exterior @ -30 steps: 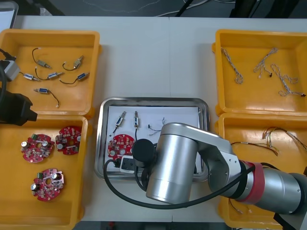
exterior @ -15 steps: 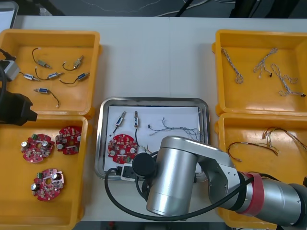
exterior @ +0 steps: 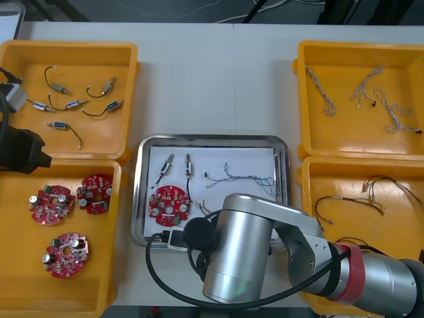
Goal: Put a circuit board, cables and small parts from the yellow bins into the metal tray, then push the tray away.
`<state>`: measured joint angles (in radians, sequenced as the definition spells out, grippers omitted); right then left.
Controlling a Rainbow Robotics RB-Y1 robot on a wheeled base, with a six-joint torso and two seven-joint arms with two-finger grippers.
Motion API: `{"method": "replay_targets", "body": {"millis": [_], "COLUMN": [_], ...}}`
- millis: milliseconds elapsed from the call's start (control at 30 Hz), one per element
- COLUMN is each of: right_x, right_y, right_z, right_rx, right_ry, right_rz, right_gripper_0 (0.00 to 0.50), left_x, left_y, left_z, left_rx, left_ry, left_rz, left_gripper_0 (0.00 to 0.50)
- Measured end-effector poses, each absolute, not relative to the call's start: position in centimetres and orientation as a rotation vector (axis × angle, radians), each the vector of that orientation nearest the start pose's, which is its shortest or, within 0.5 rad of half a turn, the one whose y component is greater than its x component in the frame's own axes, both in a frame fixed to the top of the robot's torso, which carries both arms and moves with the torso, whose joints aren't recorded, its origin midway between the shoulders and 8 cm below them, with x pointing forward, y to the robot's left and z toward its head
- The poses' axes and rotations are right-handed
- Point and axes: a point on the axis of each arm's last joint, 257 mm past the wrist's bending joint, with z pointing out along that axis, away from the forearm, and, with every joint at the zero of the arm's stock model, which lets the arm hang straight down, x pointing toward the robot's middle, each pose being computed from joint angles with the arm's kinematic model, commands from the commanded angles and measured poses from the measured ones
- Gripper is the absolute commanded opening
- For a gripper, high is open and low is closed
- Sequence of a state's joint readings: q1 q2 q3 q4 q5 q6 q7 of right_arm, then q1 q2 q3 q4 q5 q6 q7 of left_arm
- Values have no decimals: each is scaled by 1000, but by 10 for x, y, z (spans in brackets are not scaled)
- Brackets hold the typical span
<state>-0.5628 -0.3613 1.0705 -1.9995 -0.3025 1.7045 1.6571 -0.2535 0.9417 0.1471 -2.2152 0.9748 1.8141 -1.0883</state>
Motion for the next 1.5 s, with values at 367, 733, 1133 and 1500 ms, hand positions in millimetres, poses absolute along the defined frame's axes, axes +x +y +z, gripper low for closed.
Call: {"method": "replay_targets", "body": {"millis": [367,733,1133,1500], "right_x": [322,327,350,371], "right_y": [-13,-10,-8,-15], "right_z": [-331,-324,-297,-279], "right_rx": [-1805,-1811,-1865,-1855], "right_ry": [2106,2087,2007,1968], "right_rz": [-315,-319,-365,-437], "right_gripper_0": [0,0,0,0], "left_x": [390,390,390,390], "left_y": [333,333,333,333], "left_z": [-141,-141,-141,-141], "left_rx": [57,57,57,57], "left_ry": [2649,2649,2649,2649], "left_rz": [-11,-11,-11,-11], "left_gripper_0": [500,500,500,500]}}
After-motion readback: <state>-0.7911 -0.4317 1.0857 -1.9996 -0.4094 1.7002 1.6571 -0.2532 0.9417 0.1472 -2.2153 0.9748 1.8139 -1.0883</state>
